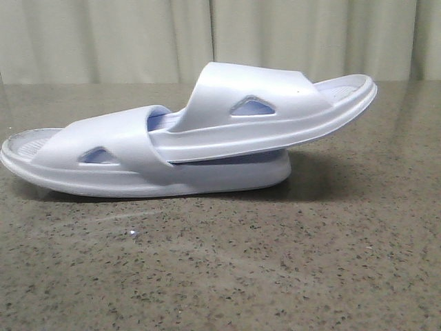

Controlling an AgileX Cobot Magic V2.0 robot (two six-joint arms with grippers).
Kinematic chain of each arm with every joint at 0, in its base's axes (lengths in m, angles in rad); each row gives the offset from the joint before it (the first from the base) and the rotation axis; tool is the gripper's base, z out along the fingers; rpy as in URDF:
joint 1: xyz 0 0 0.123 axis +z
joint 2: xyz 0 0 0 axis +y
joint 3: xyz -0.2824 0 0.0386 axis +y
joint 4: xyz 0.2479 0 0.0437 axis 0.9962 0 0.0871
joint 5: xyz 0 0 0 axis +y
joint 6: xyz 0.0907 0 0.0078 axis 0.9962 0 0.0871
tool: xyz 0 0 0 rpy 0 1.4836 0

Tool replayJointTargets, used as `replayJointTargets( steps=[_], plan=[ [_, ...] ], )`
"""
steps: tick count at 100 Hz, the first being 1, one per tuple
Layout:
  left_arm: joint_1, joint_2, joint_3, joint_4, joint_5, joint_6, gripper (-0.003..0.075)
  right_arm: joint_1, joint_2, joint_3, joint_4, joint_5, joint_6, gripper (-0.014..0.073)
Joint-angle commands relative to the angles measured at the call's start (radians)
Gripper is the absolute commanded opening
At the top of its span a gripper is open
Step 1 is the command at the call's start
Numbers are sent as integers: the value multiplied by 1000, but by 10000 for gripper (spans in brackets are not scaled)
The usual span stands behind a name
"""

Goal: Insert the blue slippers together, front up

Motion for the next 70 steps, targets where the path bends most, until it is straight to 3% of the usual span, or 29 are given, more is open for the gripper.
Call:
replayJointTargets(
  steps=[1,50,59,70],
  plan=[
    [-2,-29,-3,1,15,1,468,4,-31,5,-24,-40,-18,447],
    [-2,-49,95,-1,17,1,465,4,-95,104,-28,-98,-18,434],
    [-2,-49,95,-1,15,1,440,4,-95,105,-28,-114,-18,364],
    [-2,-49,95,-1,15,1,363,4,-95,105,-28,-121,-18,197]
  ],
)
